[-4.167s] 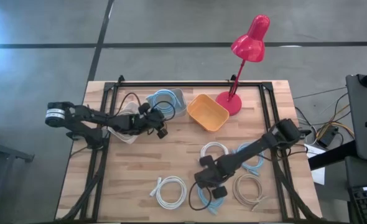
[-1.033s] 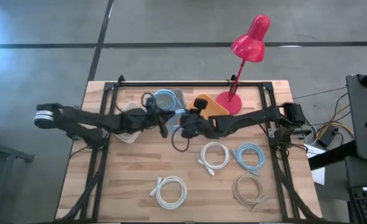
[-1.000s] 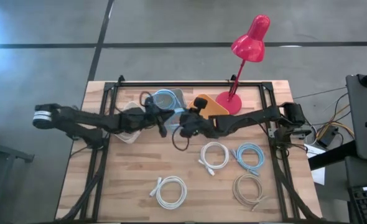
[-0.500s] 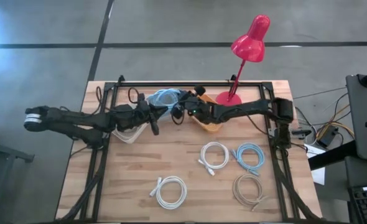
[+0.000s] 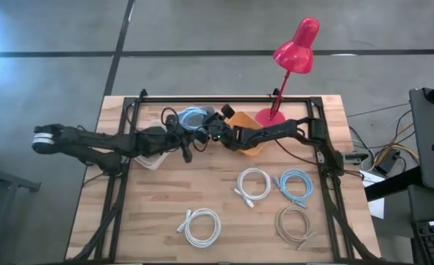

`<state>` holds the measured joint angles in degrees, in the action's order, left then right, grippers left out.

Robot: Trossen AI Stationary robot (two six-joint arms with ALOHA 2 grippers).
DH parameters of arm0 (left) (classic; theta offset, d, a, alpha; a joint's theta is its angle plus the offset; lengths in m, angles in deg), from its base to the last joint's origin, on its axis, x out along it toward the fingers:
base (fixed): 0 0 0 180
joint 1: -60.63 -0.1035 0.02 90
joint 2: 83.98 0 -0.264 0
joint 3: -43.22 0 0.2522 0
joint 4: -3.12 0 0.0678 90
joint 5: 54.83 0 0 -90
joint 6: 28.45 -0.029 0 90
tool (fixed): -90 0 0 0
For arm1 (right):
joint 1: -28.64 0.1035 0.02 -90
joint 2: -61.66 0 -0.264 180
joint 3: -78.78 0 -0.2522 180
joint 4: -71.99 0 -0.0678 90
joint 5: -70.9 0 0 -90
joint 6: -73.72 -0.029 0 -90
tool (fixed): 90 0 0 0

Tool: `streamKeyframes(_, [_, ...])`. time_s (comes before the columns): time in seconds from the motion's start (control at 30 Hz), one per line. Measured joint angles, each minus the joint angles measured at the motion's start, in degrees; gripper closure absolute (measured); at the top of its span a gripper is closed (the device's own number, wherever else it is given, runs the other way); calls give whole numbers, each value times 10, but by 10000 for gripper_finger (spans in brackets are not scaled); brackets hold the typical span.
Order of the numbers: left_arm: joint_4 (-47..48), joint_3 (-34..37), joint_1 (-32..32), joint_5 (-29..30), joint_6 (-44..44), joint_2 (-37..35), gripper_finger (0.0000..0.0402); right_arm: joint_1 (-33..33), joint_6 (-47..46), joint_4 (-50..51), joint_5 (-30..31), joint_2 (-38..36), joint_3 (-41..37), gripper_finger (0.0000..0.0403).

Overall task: Sort HDMI cables
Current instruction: Put the left light blue hdmi cable into the gray bin, then put the light blue hdmi cable into the gray bin

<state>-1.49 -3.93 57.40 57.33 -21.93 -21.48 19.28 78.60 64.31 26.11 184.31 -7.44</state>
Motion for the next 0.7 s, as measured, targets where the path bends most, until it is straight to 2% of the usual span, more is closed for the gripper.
streamKeyframes(0.2, [0, 0, 0, 0, 11, 12, 374, -2, 2, 29, -2, 11, 18, 293])
streamKeyframes(0.47, [0, 1, 0, 0, 12, 17, 374, 5, 2, 195, -2, -35, 37, 258])
streamKeyframes(0.7, [0, 1, 0, 0, 12, 17, 374, 48, -15, 337, -2, -91, 36, 242])
